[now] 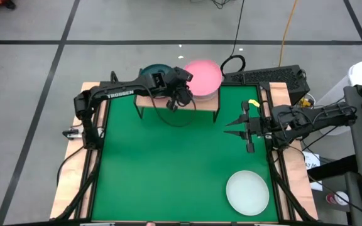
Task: Place and stack plates onto a shelf
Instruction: Stack the pink plate on top of the blue plate on the shelf, then stack the blue plate on top of the light pink plate on the shelf
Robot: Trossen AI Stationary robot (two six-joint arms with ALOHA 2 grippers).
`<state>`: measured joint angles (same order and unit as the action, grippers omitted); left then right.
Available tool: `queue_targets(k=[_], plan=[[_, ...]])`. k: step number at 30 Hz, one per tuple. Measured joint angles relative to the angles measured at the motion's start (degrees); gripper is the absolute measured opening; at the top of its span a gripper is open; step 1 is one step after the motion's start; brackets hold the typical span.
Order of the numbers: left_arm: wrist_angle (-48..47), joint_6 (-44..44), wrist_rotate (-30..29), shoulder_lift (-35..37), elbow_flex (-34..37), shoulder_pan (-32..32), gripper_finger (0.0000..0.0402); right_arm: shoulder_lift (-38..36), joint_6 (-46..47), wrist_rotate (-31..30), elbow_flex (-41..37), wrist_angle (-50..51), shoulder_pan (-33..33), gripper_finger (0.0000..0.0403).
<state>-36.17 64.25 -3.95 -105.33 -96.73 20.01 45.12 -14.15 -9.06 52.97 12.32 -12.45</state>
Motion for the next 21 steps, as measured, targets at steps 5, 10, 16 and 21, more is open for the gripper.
queue_targets(k=[5,10,16,21], plan=[[0.7,-1.0,-1.1,-0.1,0.0,-0.2,0.0065,0.0,0.0,0.0,0.0,0.4,0.0,0.0080],[0.2,-2.7,-4.2,0.6,0.0,-1.0,0.0071,0.0,0.0,0.1,0.0,0.4,0.0,0.0080],[-1.4,-5.5,-6.9,3.0,0.0,-2.9,0.0073,0.0,0.2,0.1,0.0,0.7,0.0,0.0080],[-1.6,-6.9,-9.4,3.5,0.0,-4.3,0.0096,0.0,1.0,0.1,0.0,0.8,0.0,0.0080]])
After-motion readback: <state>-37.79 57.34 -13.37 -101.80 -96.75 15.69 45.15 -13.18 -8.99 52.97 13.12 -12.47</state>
